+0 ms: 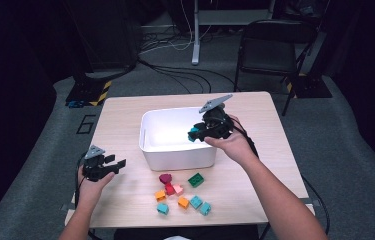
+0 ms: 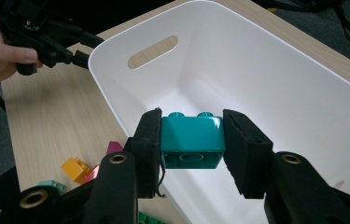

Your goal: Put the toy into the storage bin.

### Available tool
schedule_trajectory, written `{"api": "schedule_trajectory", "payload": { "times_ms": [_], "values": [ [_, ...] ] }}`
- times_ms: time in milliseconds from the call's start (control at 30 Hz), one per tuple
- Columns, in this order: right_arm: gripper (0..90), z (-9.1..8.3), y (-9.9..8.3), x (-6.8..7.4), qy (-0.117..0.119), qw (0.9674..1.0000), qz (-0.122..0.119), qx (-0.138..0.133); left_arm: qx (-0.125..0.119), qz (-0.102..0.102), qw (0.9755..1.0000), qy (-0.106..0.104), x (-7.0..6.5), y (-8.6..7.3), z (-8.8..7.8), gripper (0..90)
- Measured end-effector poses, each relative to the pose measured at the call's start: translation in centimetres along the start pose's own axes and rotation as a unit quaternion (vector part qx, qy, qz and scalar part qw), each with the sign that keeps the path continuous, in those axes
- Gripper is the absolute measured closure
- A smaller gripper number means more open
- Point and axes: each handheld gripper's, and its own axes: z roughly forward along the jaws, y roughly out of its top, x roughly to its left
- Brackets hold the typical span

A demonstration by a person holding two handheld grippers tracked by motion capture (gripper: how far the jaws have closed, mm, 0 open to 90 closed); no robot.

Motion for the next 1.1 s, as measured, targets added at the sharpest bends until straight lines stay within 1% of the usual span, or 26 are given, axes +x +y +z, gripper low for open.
{"api": "schedule_trajectory", "payload": {
  "times_ms": [33,67,200,300,367,400,433,500,600,633,667,733,767,833,867,900,933,967,1033,1100],
  "values": [
    [58.5,0.4,0.1,-0.1,-0.001,1.0000,0.006,0.001,0.000,0.000,1.0000,0.000,0.0,0.0,0.0,42.1],
    [58.5,0.9,0.3,-0.3,-0.001,1.0000,0.003,0.000,0.000,0.000,1.0000,0.000,0.0,0.0,0.0,42.1],
    [58.5,2.0,0.8,-0.6,0.003,1.0000,0.002,0.001,0.002,0.000,1.0000,-0.001,0.1,0.0,0.0,42.1],
    [58.5,3.0,1.2,-0.8,0.005,1.0000,0.005,-0.002,0.004,0.000,1.0000,-0.001,0.2,0.0,0.1,42.2],
    [58.5,3.6,1.4,-0.8,0.006,0.9999,0.011,-0.001,0.004,-0.001,1.0000,-0.001,0.2,-0.1,0.1,42.1],
    [58.5,3.6,1.4,-0.8,0.006,0.9999,0.011,-0.001,0.005,0.000,1.0000,-0.002,0.2,-0.1,0.1,42.1],
    [58.6,4.3,1.6,-1.0,0.005,0.9999,0.010,-0.004,0.004,-0.001,1.0000,-0.001,0.2,-0.1,0.1,42.1],
    [58.5,4.5,1.7,-1.0,0.005,0.9999,0.009,-0.002,0.005,-0.001,1.0000,-0.002,0.2,-0.1,0.1,42.2],
    [58.5,5.5,2.3,-0.9,0.004,1.0000,0.000,-0.003,0.001,-0.003,1.0000,-0.001,0.2,-0.2,0.2,42.1],
    [58.6,5.8,2.5,-0.9,0.004,1.0000,0.001,-0.005,0.001,-0.003,1.0000,-0.001,0.2,-0.2,0.2,42.2],
    [58.6,5.8,2.5,-0.9,0.004,1.0000,0.001,-0.005,0.006,-0.002,1.0000,-0.002,0.3,-0.1,0.1,42.2],
    [58.5,6.6,2.9,-0.8,0.002,0.9999,-0.010,-0.008,0.004,-0.003,1.0000,-0.001,0.3,-0.2,0.1,42.1],
    [58.5,6.6,2.9,-0.8,0.002,0.9999,-0.010,-0.008,0.004,-0.003,1.0000,-0.001,0.3,-0.2,0.1,42.1],
    [58.5,7.1,3.1,-0.7,0.003,0.9999,-0.012,-0.004,0.004,-0.003,1.0000,-0.002,0.3,-0.2,0.1,42.1],
    [58.5,7.7,3.2,-0.7,0.003,0.9998,-0.019,-0.008,0.001,-0.003,1.0000,0.000,0.3,-0.2,0.2,42.1],
    [58.5,8.0,3.3,-0.7,0.005,0.9998,-0.016,-0.006,0.004,-0.005,1.0000,-0.001,0.3,-0.2,0.1,42.1],
    [58.5,8.3,3.3,-0.9,0.005,0.9998,-0.019,-0.009,0.004,-0.005,1.0000,-0.001,0.3,-0.2,0.1,42.1],
    [58.5,8.3,3.3,-0.9,0.005,0.9998,-0.019,-0.009,0.006,-0.003,1.0000,-0.002,0.3,-0.2,0.1,42.1],
    [58.5,9.0,3.4,-1.1,0.006,0.9997,-0.018,-0.012,0.006,-0.003,1.0000,-0.002,0.3,-0.3,0.1,42.1],
    [58.5,9.3,3.4,-1.2,0.006,0.9997,-0.019,-0.012,0.006,-0.003,1.0000,-0.002,0.3,-0.3,0.1,42.1]
  ]
}}
